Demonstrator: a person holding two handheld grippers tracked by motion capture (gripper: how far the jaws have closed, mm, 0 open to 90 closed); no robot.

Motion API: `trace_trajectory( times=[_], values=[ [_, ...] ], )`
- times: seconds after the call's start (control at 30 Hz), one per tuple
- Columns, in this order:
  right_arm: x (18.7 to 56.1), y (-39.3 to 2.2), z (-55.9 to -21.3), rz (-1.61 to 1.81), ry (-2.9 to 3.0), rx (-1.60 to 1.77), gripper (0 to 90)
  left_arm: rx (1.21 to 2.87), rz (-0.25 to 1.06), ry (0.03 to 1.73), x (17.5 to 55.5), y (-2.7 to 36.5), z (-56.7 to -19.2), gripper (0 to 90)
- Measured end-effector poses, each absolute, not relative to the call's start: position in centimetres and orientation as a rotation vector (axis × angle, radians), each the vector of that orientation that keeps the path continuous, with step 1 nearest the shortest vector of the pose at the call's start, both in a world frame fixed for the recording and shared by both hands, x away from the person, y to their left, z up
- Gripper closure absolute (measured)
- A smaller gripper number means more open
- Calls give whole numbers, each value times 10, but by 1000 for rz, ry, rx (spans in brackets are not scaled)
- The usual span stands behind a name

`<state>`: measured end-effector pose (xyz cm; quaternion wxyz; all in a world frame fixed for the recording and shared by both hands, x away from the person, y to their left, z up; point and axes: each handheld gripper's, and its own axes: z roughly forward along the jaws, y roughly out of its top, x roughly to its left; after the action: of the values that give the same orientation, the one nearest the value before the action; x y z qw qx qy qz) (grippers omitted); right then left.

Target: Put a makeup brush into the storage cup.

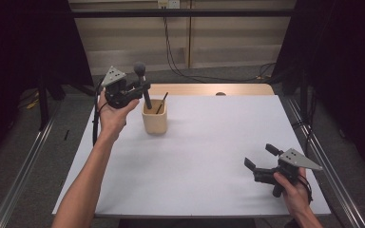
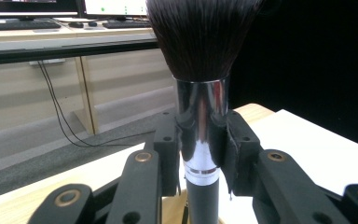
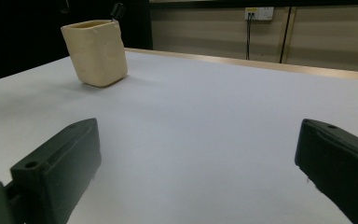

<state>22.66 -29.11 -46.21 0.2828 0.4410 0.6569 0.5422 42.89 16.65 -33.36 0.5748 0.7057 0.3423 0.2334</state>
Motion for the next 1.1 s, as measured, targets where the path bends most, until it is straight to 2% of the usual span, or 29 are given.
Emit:
trace_trajectory(
  times=[1.1],
  values=[
    [227,-291,-464,1453,1781,1182,0,1726,550,846,439,164,-379,706]
  ],
)
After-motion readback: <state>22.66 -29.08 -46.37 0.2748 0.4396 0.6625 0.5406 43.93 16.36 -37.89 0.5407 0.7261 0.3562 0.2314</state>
